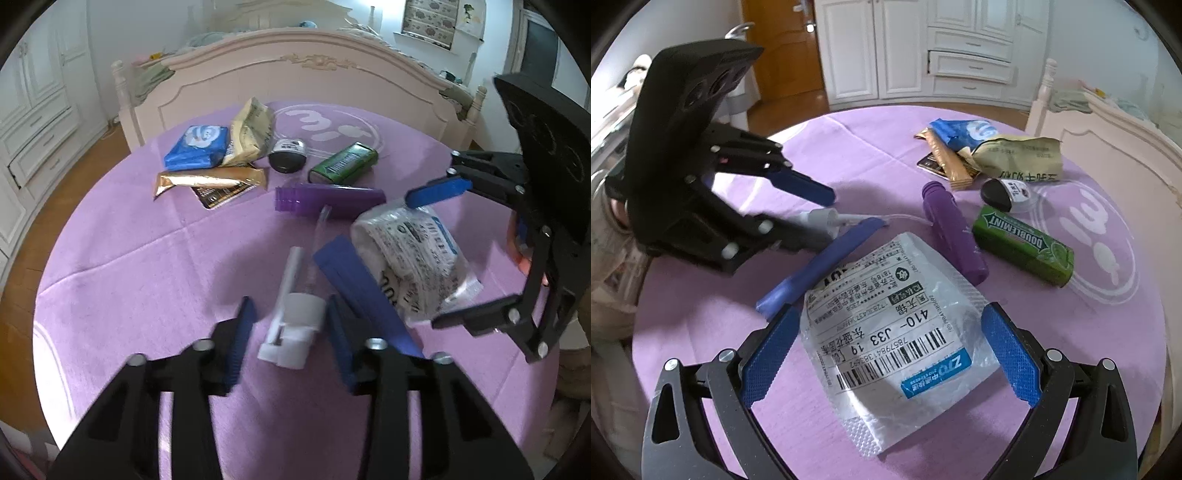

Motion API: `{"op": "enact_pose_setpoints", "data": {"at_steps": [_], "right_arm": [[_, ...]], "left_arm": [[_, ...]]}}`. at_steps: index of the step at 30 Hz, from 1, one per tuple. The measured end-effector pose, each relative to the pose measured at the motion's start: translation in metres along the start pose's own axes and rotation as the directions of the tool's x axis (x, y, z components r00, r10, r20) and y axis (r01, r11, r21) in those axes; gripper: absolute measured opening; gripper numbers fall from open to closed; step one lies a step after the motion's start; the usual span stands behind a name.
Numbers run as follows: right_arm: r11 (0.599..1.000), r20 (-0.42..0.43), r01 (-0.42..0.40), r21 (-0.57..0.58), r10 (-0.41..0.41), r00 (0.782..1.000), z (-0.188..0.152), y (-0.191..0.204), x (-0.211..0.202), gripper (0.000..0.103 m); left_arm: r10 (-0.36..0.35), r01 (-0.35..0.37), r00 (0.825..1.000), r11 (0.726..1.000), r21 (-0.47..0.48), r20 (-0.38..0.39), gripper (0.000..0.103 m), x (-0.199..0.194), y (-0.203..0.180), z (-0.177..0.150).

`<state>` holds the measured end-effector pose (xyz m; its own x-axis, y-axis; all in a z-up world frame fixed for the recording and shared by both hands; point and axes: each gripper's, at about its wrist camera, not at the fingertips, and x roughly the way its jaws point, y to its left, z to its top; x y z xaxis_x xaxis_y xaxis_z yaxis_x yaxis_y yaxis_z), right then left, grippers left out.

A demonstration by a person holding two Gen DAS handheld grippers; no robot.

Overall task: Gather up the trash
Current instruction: 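Grasp the white nozzle piece with the left tool while the right tool grasps the clear parcel bag, then carry both items over the black bin and open both tools to release them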

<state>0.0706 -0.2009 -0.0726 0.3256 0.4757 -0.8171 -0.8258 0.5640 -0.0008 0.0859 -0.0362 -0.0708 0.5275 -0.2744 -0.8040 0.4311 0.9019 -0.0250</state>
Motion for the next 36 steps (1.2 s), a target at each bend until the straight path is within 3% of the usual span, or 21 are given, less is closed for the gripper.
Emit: {"op": "enact_pose_setpoints", "data": {"at_steps": [2, 3, 12, 19, 26, 36], "right_arm": [[1.0, -0.004, -0.015, 0.01, 0.015, 1.0, -0.001, -0.001, 0.0, 0.09], [1.0, -0.011, -0.009, 0.015, 0.009, 1.0, 0.0, -0.001, 0.001, 0.077], [0.997, 0.029, 0.02, 0.079, -0.022, 0.999, -0.007, -0.006, -0.008, 0.055], [0.968, 0.166, -0.043, 0.247, 0.002, 0.986, -0.015, -0.031, -0.039, 0.052], [0.891, 0.307, -0.096, 0.444, -0.051, 0.95, -0.035, -0.07, -0.079, 0.052], [0.742, 0.298, -0.043, 0.669, -0.215, 0.93, -0.089, -0.127, -0.109, 0.052]], "left_arm": [[0.0, 0.0, 1.0, 1.0, -0.009, 0.001, 0.029, 0.0, 0.002, 0.001], [0.001, -0.001, 1.0, 1.0, -0.012, 0.003, 0.029, 0.0, 0.003, 0.001], [0.02, -0.017, 0.999, 0.997, -0.081, 0.044, 0.023, -0.01, 0.012, 0.001], [0.008, -0.001, 0.996, 0.998, -0.071, 0.089, 0.023, -0.022, -0.001, 0.013], [-0.031, 0.038, 0.989, 0.998, -0.043, 0.142, 0.023, -0.027, -0.026, 0.044], [-0.141, 0.134, 0.975, 0.99, 0.052, 0.174, 0.023, -0.006, -0.088, 0.092]]}}
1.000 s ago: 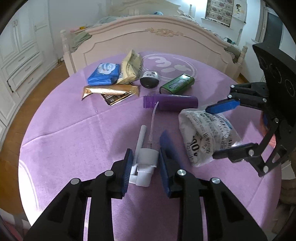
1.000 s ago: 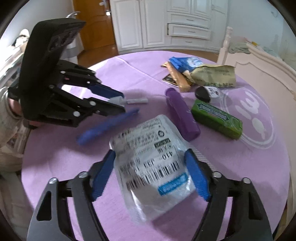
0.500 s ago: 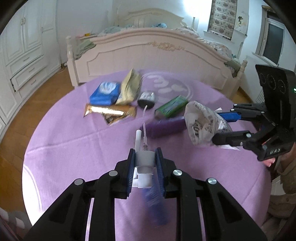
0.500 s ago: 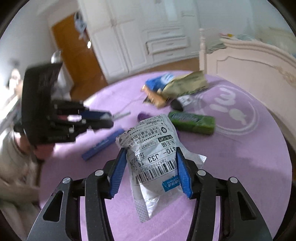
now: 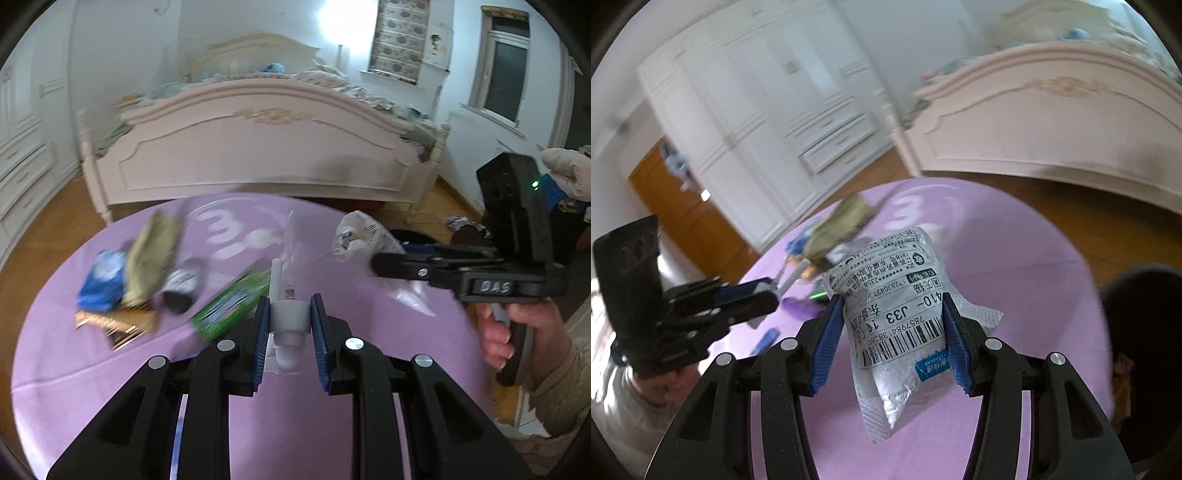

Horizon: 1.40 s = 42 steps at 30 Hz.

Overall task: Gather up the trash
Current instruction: 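Carry both items over the black bin and open both tools to release them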

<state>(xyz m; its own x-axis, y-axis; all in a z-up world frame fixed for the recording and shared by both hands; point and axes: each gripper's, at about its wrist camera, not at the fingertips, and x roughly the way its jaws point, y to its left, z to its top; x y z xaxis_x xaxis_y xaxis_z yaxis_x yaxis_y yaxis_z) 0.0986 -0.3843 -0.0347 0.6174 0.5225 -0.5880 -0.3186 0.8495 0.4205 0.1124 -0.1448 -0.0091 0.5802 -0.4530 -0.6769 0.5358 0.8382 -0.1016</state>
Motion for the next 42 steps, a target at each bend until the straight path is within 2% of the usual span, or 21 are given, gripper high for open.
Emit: {"op": "enact_pose_setpoints", "data": {"at_steps": [6, 17, 28, 42], "right_arm": [[0.99, 0.054, 0.092, 0.104, -0.098, 0.994, -0.002, -0.046, -0.023, 0.052], [0.944, 0.111, 0.2, 0.261, -0.235, 0.966, -0.019, -0.123, -0.068, 0.052], [0.895, 0.089, 0.251, 0.368, -0.303, 0.949, -0.043, -0.178, -0.078, 0.052], [0.844, 0.041, 0.286, 0.454, -0.34, 0.94, -0.07, -0.23, -0.077, 0.052]], "left_arm": [[-0.099, 0.099, 0.995, 0.994, 0.043, -0.006, 0.023, 0.033, -0.037, 0.024], [-0.255, 0.261, 0.965, 0.96, 0.104, -0.068, 0.023, 0.094, -0.104, 0.051], [-0.313, 0.327, 0.942, 0.936, 0.128, -0.118, 0.023, 0.14, -0.149, 0.068], [-0.333, 0.361, 0.923, 0.922, 0.137, -0.193, 0.023, 0.18, -0.18, 0.068]]}}
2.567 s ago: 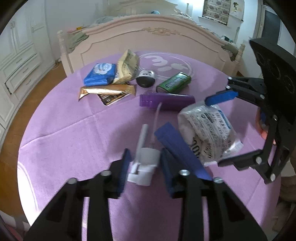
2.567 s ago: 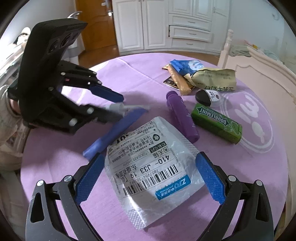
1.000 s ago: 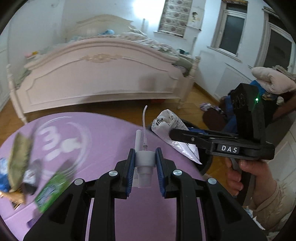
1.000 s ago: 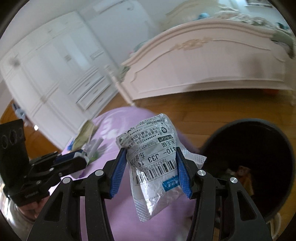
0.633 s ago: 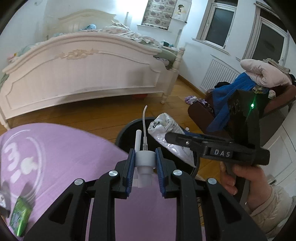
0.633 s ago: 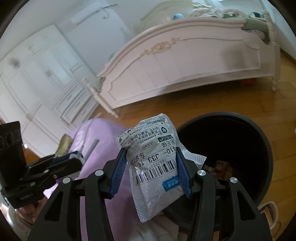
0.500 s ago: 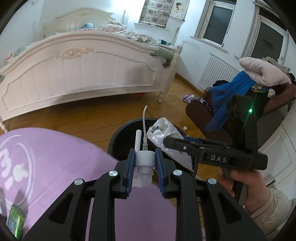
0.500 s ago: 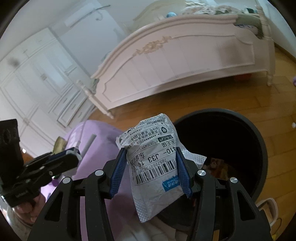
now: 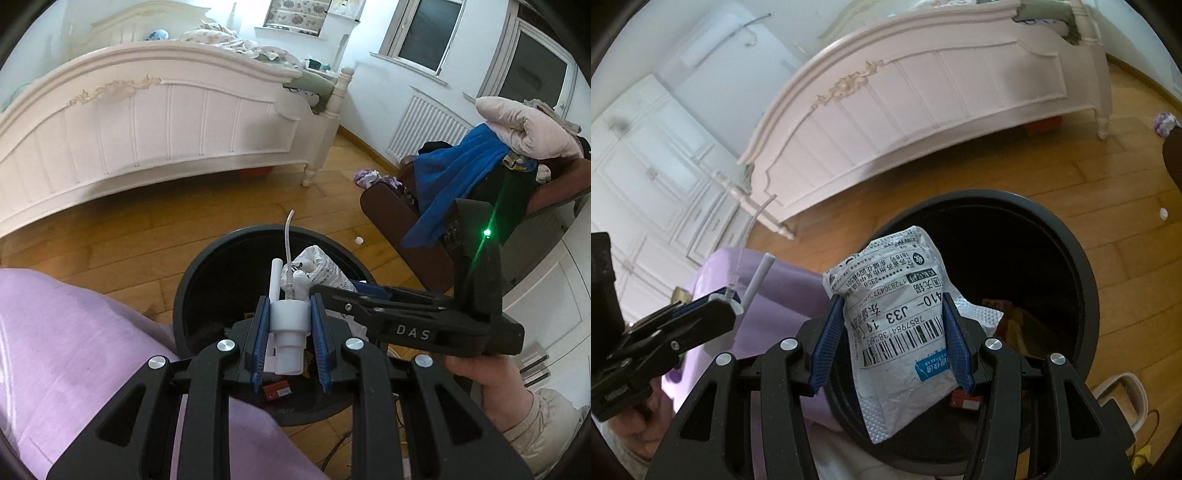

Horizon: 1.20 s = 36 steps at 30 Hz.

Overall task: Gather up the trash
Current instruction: 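Carry both items over the black bin and open both tools to release them, then grasp the purple tube with the left tool while the right tool grasps the green Doublemint box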

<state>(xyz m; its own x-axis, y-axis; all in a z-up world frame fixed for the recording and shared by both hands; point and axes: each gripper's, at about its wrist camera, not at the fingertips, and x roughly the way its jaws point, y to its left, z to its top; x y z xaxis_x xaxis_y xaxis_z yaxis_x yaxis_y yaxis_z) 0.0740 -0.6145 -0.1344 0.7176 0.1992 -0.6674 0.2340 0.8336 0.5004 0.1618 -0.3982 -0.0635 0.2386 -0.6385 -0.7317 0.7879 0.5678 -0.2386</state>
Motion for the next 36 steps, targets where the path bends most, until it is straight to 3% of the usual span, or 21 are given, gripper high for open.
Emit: {"op": "enact_pose_setpoints", "data": {"at_steps": [10, 11, 15, 27, 36], "right_arm": [[0.999, -0.006, 0.036, 0.035, -0.036, 0.999, 0.002, -0.01, 0.008, 0.063], [0.999, -0.002, 0.039, 0.034, -0.039, 0.999, 0.002, -0.01, 0.007, 0.065], [0.999, 0.006, 0.045, 0.026, -0.046, 0.999, 0.003, -0.006, 0.004, 0.067], [0.999, 0.016, 0.018, -0.05, -0.017, 1.0, 0.001, 0.033, -0.006, 0.067], [0.989, 0.004, -0.021, -0.146, 0.021, 1.0, -0.002, 0.085, -0.006, 0.067]], "left_arm": [[0.029, -0.029, 1.0, 0.999, 0.028, -0.008, 0.026, 0.006, -0.004, 0.003], [0.036, -0.036, 0.999, 0.999, 0.034, -0.009, 0.03, 0.006, -0.005, 0.002], [0.08, -0.082, 0.996, 0.995, 0.058, 0.024, 0.065, -0.004, -0.009, 0.002], [0.184, -0.19, 0.977, 0.98, 0.051, 0.105, 0.069, -0.055, -0.01, -0.013], [0.259, -0.254, 0.958, 0.966, -0.054, 0.126, 0.069, -0.096, 0.017, -0.038]]}}
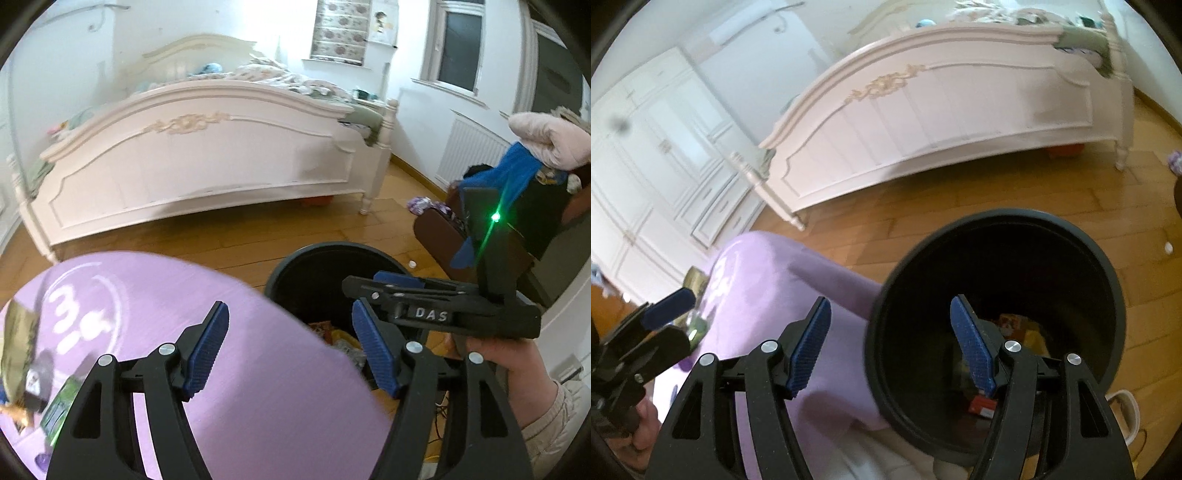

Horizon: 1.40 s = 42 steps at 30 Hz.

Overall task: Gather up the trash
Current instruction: 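Grasp the purple tube with the left tool while the right tool grasps the green Doublemint box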

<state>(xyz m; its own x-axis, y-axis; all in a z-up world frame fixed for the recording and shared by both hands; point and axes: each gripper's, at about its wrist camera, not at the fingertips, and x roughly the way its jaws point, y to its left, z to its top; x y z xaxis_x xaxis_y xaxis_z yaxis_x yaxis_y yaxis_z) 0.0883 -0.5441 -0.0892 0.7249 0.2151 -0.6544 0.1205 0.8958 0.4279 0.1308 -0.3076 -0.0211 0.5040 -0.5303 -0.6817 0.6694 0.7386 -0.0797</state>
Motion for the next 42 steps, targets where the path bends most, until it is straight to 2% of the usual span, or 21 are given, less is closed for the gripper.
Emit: {"op": "enact_pose_setpoints", "data": {"at_steps": [7, 14, 18, 22, 25, 28, 31, 34, 35, 38, 42], "right_arm": [[0.993, -0.025, -0.049, -0.111, 0.046, 0.999, 0.002, 0.053, 0.008, 0.067], [0.967, -0.074, -0.114, -0.229, 0.099, 0.992, -0.001, 0.106, 0.024, 0.067], [0.937, -0.112, -0.162, -0.311, 0.133, 0.985, -0.007, 0.139, 0.032, 0.067], [0.891, -0.153, -0.205, -0.406, 0.155, 0.976, -0.011, 0.174, 0.042, 0.067], [0.839, -0.195, -0.24, -0.489, 0.163, 0.967, -0.018, 0.2, 0.051, 0.067], [0.759, -0.228, -0.26, -0.597, 0.15, 0.962, -0.028, 0.229, 0.062, 0.067], [0.691, -0.25, -0.282, -0.665, 0.149, 0.957, -0.036, 0.246, 0.069, 0.067], [0.599, -0.277, -0.31, -0.738, 0.15, 0.949, -0.043, 0.267, 0.079, 0.067], [0.58, -0.287, -0.32, -0.75, 0.15, 0.946, -0.044, 0.271, 0.081, 0.067], [0.51, -0.312, -0.339, -0.791, 0.14, 0.94, -0.049, 0.286, 0.09, 0.067], [0.441, -0.34, -0.362, -0.821, 0.131, 0.931, -0.052, 0.3, 0.1, 0.067]], "left_arm": [[0.077, -0.078, 0.997, 0.993, -0.094, -0.012, 0.069, -0.027, 0.041, -0.026], [0.139, -0.142, 0.99, 0.97, -0.198, -0.028, 0.069, -0.057, 0.096, -0.057], [0.169, -0.175, 0.985, 0.964, -0.201, -0.047, 0.069, -0.073, 0.125, -0.072], [0.13, -0.14, 0.988, 0.981, -0.133, -0.081, 0.069, -0.083, 0.141, -0.08], [0.093, -0.102, 0.99, 0.992, -0.079, -0.105, 0.069, -0.086, 0.15, -0.088], [0.074, -0.078, 0.988, 0.997, -0.026, -0.138, 0.069, -0.084, 0.156, -0.094], [0.079, -0.076, 0.983, 0.997, 0.027, -0.167, 0.069, -0.081, 0.157, -0.102], [0.08, -0.067, 0.98, 0.995, 0.075, -0.181, 0.068, -0.08, 0.155, -0.108], [0.083, -0.068, 0.979, 0.994, 0.087, -0.185, 0.067, -0.079, 0.154, -0.11], [0.083, -0.065, 0.978, 0.993, 0.096, -0.193, 0.058, -0.077, 0.156, -0.113], [0.09, -0.075, 0.975, 0.994, 0.08, -0.205, 0.046, -0.076, 0.162, -0.115]]}}
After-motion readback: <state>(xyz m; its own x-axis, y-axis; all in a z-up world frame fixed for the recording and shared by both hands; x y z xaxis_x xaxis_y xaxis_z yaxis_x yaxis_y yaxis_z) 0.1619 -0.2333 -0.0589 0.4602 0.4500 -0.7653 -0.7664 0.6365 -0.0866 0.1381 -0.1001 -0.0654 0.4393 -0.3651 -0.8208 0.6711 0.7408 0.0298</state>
